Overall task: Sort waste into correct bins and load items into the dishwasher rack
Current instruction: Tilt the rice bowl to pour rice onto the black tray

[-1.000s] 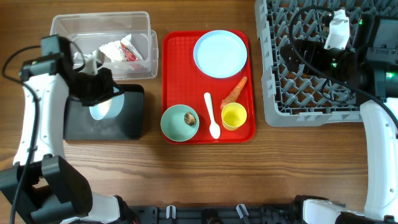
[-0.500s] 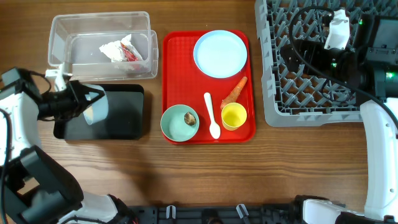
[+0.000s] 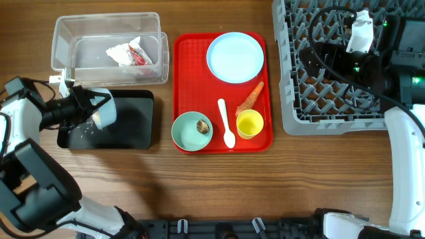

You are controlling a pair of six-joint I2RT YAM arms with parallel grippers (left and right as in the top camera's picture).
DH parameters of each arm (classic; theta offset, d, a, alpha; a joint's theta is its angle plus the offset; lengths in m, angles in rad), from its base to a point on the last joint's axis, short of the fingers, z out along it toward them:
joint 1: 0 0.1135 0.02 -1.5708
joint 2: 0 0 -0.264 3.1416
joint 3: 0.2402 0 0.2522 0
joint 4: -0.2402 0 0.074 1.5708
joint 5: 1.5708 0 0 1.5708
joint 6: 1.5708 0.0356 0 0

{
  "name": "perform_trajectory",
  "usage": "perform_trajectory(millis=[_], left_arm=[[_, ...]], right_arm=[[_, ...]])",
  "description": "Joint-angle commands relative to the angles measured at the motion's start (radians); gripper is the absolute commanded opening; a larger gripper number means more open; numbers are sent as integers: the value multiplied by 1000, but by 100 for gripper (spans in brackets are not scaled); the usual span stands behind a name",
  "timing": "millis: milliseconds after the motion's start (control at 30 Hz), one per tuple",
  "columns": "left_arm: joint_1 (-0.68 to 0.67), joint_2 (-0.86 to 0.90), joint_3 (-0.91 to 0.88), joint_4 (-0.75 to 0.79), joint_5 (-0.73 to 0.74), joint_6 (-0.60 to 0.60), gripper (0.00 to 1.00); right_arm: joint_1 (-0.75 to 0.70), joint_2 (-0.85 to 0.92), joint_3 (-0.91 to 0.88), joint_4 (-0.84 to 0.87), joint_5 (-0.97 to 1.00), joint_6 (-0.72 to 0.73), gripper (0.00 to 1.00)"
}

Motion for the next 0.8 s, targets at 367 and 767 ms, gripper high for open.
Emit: perform_trajectory(millis=[367,767], left_arm=[[4,61,-6,-9,278,14,4],[4,61,-6,-26,379,-91,4]], right_arm=[[-4,6,21,0,6,28,100],[-4,6,21,0,18,24,100]])
